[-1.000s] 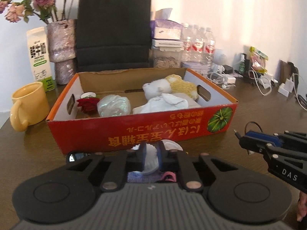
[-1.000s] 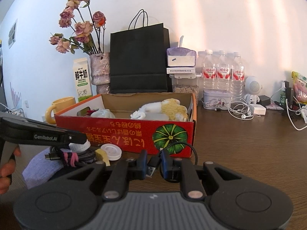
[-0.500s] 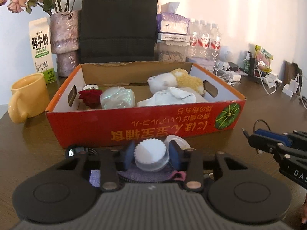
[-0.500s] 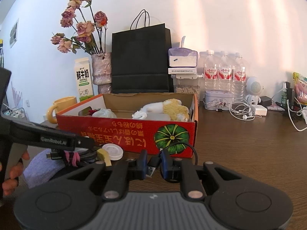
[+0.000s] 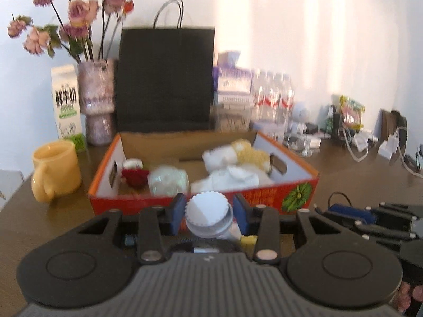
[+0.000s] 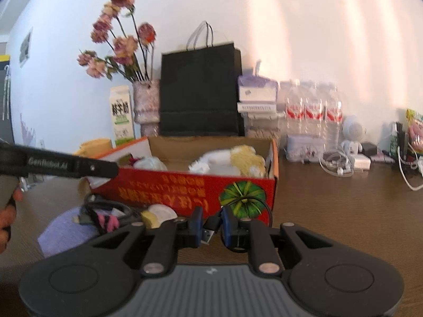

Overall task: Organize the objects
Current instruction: 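Carry the USB cable and cap into the cardboard box while both tools open to release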

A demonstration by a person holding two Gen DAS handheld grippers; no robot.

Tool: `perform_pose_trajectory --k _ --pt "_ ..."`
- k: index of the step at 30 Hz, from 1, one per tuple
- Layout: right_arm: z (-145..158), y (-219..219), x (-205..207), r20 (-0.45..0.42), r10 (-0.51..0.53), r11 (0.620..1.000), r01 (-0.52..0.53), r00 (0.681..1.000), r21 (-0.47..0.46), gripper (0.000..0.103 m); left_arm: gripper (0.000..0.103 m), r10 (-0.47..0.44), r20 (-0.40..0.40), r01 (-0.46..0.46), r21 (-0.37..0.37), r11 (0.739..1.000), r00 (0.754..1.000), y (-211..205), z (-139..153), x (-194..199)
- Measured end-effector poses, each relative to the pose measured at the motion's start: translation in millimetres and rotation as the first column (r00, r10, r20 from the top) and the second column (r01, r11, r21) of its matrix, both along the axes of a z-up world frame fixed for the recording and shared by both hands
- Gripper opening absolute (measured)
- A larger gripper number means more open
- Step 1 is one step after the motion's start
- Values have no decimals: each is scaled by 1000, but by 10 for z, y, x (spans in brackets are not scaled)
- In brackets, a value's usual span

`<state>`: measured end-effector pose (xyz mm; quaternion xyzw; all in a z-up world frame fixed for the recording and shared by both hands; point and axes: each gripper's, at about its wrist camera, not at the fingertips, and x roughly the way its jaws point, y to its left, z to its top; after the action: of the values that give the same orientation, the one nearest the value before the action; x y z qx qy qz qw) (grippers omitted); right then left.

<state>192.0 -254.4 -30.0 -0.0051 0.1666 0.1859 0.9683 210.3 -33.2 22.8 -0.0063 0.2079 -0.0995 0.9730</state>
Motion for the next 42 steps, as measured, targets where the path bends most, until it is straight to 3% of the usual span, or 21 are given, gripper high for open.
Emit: perform_pose_trajectory --k 6,14,21,36,38,39,40,41,42 --pt "300 205 46 56 59 997 -61 997 41 15 41 20 58 -19 -22 1000 998 118 239 57" --pt "552 609 467 75 95 995 -98 993 33 15 41 59 76 -52 -87 995 995 266 368 395" --pt "472 836 946 29 81 996 -82 996 46 15 41 109 55 -101 -135 986 992 426 346 741" --pt "213 932 1465 -28 57 997 -56 998 44 17 41 162 -10 -162 -120 979 987 566 88 1187" --pt "180 933 1476 -43 50 998 -49 998 32 18 52 184 -6 -183 -110 977 983 566 62 1189" --pt "167 932 1471 -47 45 999 -44 998 24 26 57 190 -1 -189 -106 976 982 566 52 1183" --pt "163 932 1465 -49 40 999 -39 998 19 41 73 196 4 -194 -105 975 981 565 49 1175" --pt "165 927 1457 -46 34 999 -33 998 16 49 87 206 10 -203 -103 974 979 562 49 1162" --pt "172 917 1437 -40 26 1000 -25 999 15 66 93 217 21 -214 -99 972 976 558 53 1142"
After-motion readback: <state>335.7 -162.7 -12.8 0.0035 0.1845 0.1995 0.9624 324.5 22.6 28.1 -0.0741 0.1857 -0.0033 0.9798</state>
